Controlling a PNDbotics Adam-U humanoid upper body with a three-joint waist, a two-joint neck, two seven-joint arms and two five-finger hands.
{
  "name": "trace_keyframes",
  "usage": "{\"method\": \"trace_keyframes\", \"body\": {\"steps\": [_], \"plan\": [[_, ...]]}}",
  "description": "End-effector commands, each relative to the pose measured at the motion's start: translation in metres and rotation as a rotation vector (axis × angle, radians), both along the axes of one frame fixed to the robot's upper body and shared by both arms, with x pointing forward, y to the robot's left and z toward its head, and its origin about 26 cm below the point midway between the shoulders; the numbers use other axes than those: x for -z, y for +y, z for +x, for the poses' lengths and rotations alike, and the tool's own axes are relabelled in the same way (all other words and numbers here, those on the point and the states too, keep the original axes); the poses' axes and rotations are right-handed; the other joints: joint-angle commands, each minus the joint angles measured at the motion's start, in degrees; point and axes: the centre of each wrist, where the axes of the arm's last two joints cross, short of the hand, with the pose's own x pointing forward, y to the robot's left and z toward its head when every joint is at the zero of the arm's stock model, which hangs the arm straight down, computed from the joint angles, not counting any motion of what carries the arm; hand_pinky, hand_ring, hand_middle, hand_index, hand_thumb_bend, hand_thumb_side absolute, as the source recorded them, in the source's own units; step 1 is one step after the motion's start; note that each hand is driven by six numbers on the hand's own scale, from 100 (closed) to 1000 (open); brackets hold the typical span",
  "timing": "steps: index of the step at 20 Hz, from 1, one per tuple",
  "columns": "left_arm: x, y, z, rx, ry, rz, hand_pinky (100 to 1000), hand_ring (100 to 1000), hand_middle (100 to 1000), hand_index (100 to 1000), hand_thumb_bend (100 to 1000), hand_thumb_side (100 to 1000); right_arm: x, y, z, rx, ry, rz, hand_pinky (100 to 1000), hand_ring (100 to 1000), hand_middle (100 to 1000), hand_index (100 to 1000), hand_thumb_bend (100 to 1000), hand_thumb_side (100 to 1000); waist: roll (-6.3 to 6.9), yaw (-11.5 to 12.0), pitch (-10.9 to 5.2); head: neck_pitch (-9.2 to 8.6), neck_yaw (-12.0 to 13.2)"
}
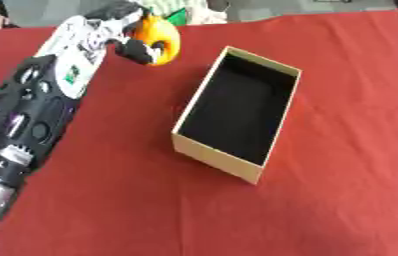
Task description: Pick up objects on the table and place them in the box.
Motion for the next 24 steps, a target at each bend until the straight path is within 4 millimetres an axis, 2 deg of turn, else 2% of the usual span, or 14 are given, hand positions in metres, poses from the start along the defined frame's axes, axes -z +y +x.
{"method": "trace_keyframes", "body": {"steps": [1,8,13,16,19,24], "plan": [[-0.03,-0.006,-0.013,0.053,-0.073,0.026,395,592,623,762,100,281,-0.007,-0.002,-0.005,-0.001,-0.032,-0.005,929,802,766,912,100,740,-0.14,0.1,-1.66,0.0,-0.1],[-0.039,-0.042,-0.041,0.211,-0.159,0.147,399,612,636,748,100,288,-0.01,-0.001,-0.006,0.001,-0.052,-0.006,927,803,765,909,100,733,-0.23,0.1,-1.8,0.06,-0.3],[-0.028,-0.071,-0.061,0.316,-0.179,0.259,405,619,635,745,100,296,-0.011,-0.002,-0.006,0.003,-0.057,-0.006,927,804,766,908,100,731,-0.15,0.2,-2.01,0.28,-0.1],[-0.01,-0.081,-0.061,0.332,-0.124,0.288,407,621,636,745,100,294,-0.01,-0.002,-0.005,0.003,-0.057,-0.003,927,804,766,909,100,732,-0.18,0.2,-2.17,0.46,0.0],[0.008,-0.081,-0.053,0.315,-0.072,0.309,404,616,630,741,100,296,-0.008,-0.003,-0.005,0.005,-0.055,-0.001,928,805,766,910,100,732,-0.15,0.3,-2.24,0.46,-0.1],[0.026,-0.082,-0.047,0.31,-0.038,0.334,405,618,629,739,100,287,-0.008,-0.003,-0.005,0.004,-0.056,0.002,928,805,766,910,100,732,-0.19,0.3,-2.23,0.58,-0.2]]}}
